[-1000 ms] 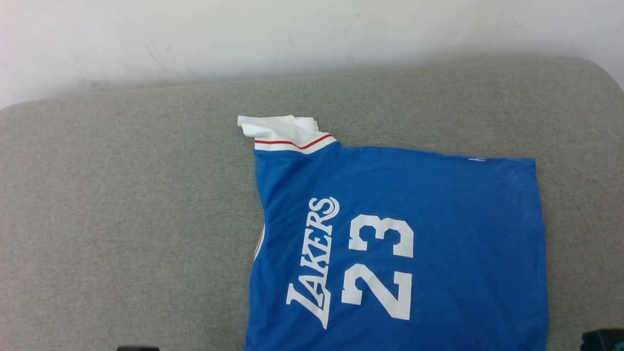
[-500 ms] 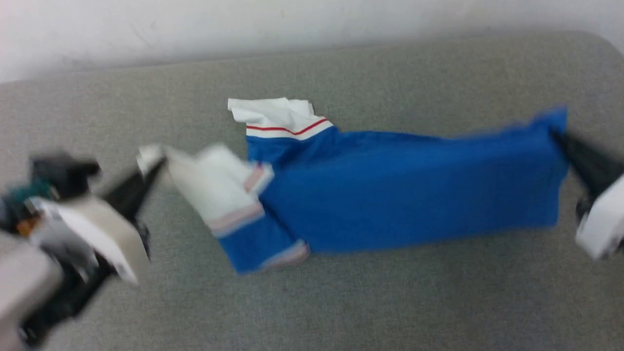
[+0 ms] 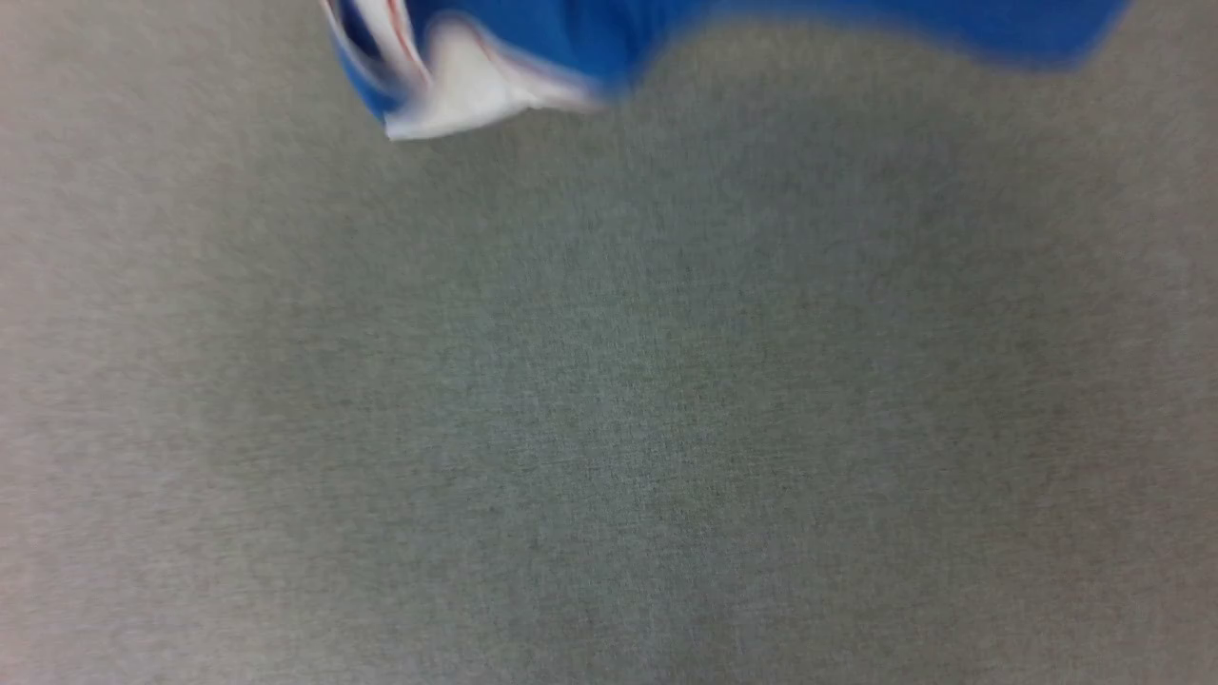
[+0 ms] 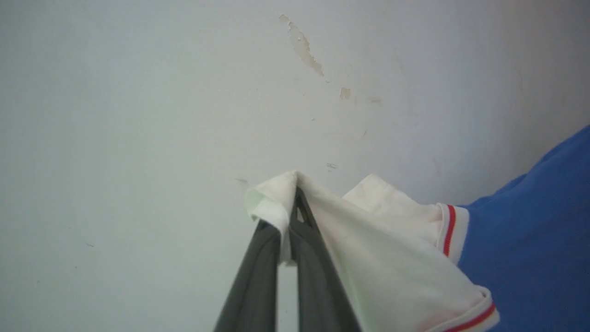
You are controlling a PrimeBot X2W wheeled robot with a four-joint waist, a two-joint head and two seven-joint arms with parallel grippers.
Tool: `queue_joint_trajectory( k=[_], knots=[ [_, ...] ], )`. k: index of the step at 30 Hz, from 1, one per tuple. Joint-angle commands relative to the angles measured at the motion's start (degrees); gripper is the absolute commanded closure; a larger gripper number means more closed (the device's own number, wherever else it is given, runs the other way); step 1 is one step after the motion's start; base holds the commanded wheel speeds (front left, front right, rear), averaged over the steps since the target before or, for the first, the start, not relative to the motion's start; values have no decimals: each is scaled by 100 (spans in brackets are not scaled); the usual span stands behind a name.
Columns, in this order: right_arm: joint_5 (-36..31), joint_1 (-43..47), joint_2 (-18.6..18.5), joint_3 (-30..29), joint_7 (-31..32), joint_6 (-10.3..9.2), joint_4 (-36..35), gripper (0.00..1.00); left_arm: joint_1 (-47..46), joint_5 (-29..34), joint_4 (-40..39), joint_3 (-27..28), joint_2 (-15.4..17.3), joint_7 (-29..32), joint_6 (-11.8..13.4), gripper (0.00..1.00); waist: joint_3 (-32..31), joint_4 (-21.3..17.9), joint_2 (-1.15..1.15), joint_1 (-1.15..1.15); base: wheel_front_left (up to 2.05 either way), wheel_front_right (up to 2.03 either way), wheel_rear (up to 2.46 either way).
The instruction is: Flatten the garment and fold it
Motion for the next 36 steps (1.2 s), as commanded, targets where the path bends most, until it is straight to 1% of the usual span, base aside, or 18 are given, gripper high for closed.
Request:
queue_joint_trajectory(
  k=[1, 3, 4, 7, 10, 13, 17, 20, 23, 25, 28, 32, 34, 36],
  knots=[
    [-58, -93, 79, 16, -81, -11, 100, 100, -114, 69, 83, 22, -100, -62, -10, 100, 634, -107, -1, -2, 0, 0, 0],
    [-260, -566, 303, 21, -403, -11, 638, 100, -646, 288, 534, 35, -452, -295, -53, 100, 696, -127, -1, -2, 0, 0, 0],
    [-360, -752, 390, 55, -542, -11, 879, 100, -866, 408, 754, 3, -575, -385, -102, 100, 719, -139, -1, -2, 0, 0, 0],
    [-579, -1185, 585, 169, -890, -11, 1469, 100, -1388, 631, 1339, -100, -818, -550, -332, 100, 827, -192, -1, -2, 0, 0, 0],
    [-693, -1427, 637, 240, -1181, -11, 1914, 100, -1686, 768, 1779, -193, -894, -712, -585, 100, 952, -234, -1, -2, 0, 0, 0],
    [-764, -1558, 558, 332, -1413, -11, 2219, 100, -1825, 751, 2062, -203, -930, -932, -827, 100, 1182, -226, -1, -2, 0, 0, 0],
    [-688, -1481, 397, 529, -1656, -11, 2491, 100, -1639, 563, 2306, -292, -946, -1195, -1270, 100, 1470, -189, -1, -2, 0, 0, 0],
    [-532, -1352, 280, 730, -1811, -11, 2573, 100, -1359, 311, 2439, -322, -952, -1329, -1470, 100, 1610, -150, -1, -2, 0, 0, 0],
    [-277, -1141, 138, 1002, -1968, -11, 2484, 100, -1012, -10, 2404, -389, -883, -1373, -1633, 100, 1622, -102, -1, -2, 0, 0, 0],
    [-57, -957, -29, 1215, -2024, -11, 2286, 100, -736, -281, 2198, -477, -782, -1341, -1706, 100, 1602, -46, -1, -2, 0, 0, 0],
    [371, -520, -380, 1433, -2026, -11, 1808, 100, -246, -583, 1677, -694, -523, -1348, -1747, 100, 1500, 59, -1, -2, 0, 0, 0],
    [899, 375, -909, 1357, -2001, -11, 1004, 100, 563, -818, 848, -940, -57, -1481, -1752, 100, 1277, 139, -1, -2, 0, 0, 0],
    [1090, 963, -1143, 1182, -1960, -11, 617, 100, 1061, -892, 426, -1028, 149, -1585, -1633, 100, 1151, 169, -1, -2, 0, 0, 0],
    [1230, 1603, -1300, 930, -1917, -11, 268, 100, 1615, -975, 0, -1146, 339, -1656, -1413, 100, 1016, 186, -1, -2, 0, 0, 0]
  ],
)
